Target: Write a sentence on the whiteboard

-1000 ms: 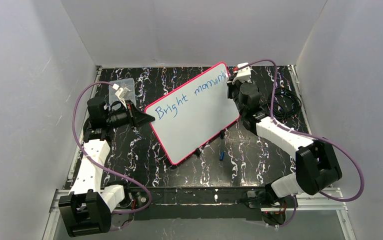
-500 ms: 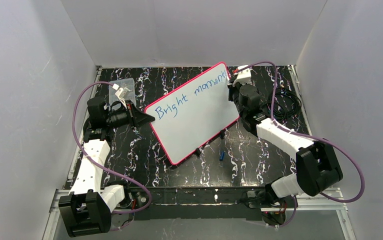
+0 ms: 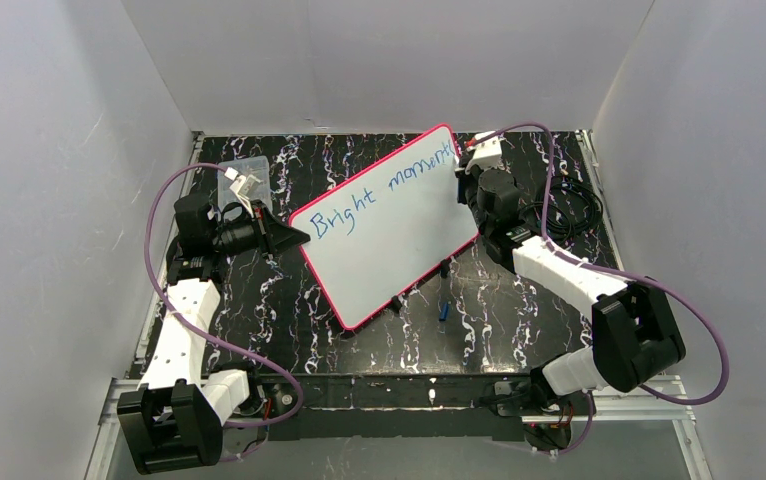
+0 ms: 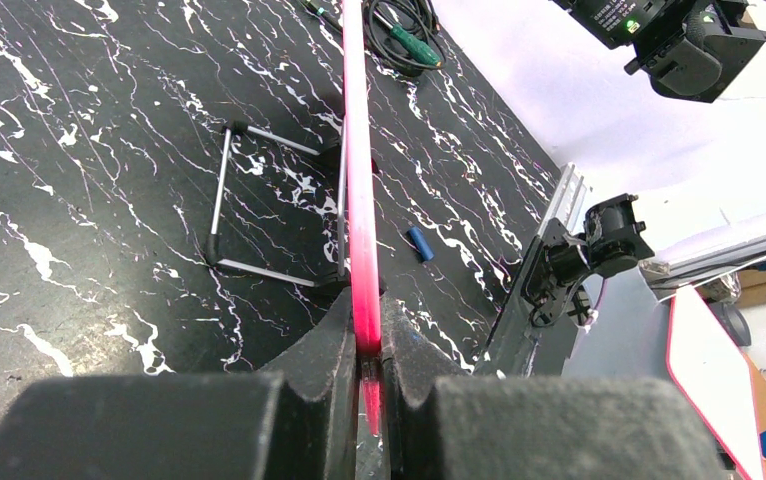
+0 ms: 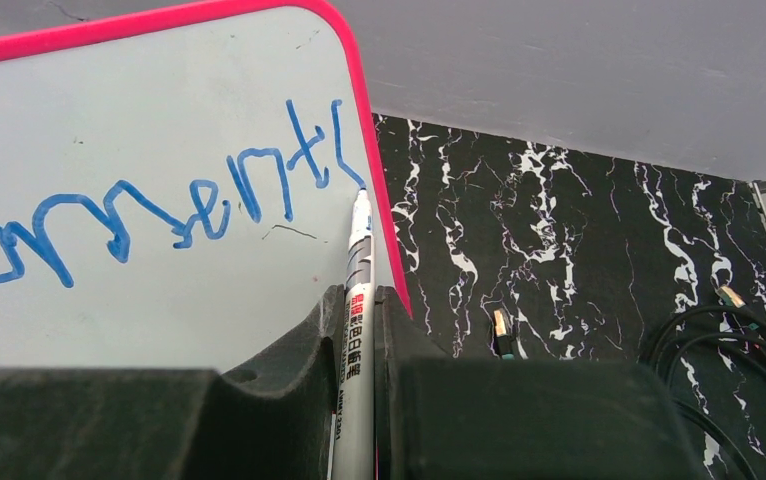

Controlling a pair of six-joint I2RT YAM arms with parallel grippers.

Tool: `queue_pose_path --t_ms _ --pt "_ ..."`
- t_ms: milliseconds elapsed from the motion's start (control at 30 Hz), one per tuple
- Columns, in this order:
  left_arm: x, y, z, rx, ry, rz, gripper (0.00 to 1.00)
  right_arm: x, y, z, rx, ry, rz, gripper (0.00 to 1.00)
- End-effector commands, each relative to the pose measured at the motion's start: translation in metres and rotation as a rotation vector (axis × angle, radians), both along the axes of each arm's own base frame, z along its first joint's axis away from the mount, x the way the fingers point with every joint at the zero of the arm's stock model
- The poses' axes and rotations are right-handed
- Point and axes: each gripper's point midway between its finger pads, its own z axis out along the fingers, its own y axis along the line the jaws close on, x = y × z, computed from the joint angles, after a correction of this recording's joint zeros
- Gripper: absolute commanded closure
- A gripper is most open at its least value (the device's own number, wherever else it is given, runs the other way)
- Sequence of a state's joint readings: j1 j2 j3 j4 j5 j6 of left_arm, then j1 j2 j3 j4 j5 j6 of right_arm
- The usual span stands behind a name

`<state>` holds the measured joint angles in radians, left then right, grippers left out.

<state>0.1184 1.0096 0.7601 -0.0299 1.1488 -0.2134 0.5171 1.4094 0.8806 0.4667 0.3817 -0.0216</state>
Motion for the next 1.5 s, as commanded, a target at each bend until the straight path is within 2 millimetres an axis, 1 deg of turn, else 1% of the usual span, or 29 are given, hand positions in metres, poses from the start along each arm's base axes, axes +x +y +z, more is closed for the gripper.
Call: queue_pose_path --t_ms 0,133,233,333,533,600,700,800,867,900,1000,1100,1200,1333,1467 --pt "-0.005 -0.002 0.018 0.005 -0.121 -0.036 1.0 -0.004 0.005 0.005 0.026 -0.006 0.037 0.99" --pt "-0.005 -0.002 0.018 0.004 -0.12 -0.035 1.0 -0.009 0.008 0.006 0.057 -0.002 0.051 0.99" --pt "-0.004 -0.002 0.019 0.006 -0.122 -0.031 1.0 -0.013 0.009 0.012 0.072 -0.008 0.067 0.99" --pt "-0.003 -0.001 0.018 0.009 -0.122 -0.023 1.0 -0.018 0.006 0.024 0.091 -0.033 0.062 0.99" --pt "-0.002 0.0 0.018 0.016 -0.121 -0.008 1.0 -0.042 -0.013 0.066 0.138 -0.1 0.036 0.99" --pt "-0.002 0.001 0.018 0.017 -0.121 -0.004 1.0 -0.052 -0.015 0.073 0.147 -0.091 0.051 0.99" --pt "-0.002 0.001 0.018 0.021 -0.122 0.001 1.0 -0.065 -0.007 0.077 0.184 -0.062 0.114 0.99" --pt "-0.002 0.001 0.018 0.021 -0.123 0.003 1.0 -0.08 0.012 0.071 0.243 -0.016 0.229 0.99" --pt "-0.002 0.001 0.019 0.021 -0.124 0.003 1.0 -0.09 0.027 0.064 0.289 0.038 0.308 0.99" --pt "-0.003 0.001 0.019 0.021 -0.126 0.004 1.0 -0.1 0.04 0.059 0.302 0.064 0.389 0.99" --pt "-0.003 0.001 0.019 0.021 -0.125 0.004 1.0 -0.128 0.074 0.049 0.345 0.105 0.558 0.99" --pt "-0.002 0.001 0.018 0.02 -0.121 0.004 1.0 -0.16 0.11 0.041 0.301 0.115 0.7 0.99" --pt "-0.003 0.001 0.018 0.018 -0.12 0.0 1.0 -0.186 0.142 0.03 0.247 0.139 0.8 0.99" --pt "-0.003 0.001 0.018 0.018 -0.119 0.001 1.0 -0.203 0.167 0.019 0.244 0.157 0.87 0.99" --pt "-0.003 0.0 0.018 0.017 -0.119 -0.002 1.0 -0.216 0.189 0.016 0.239 0.162 0.934 0.99"
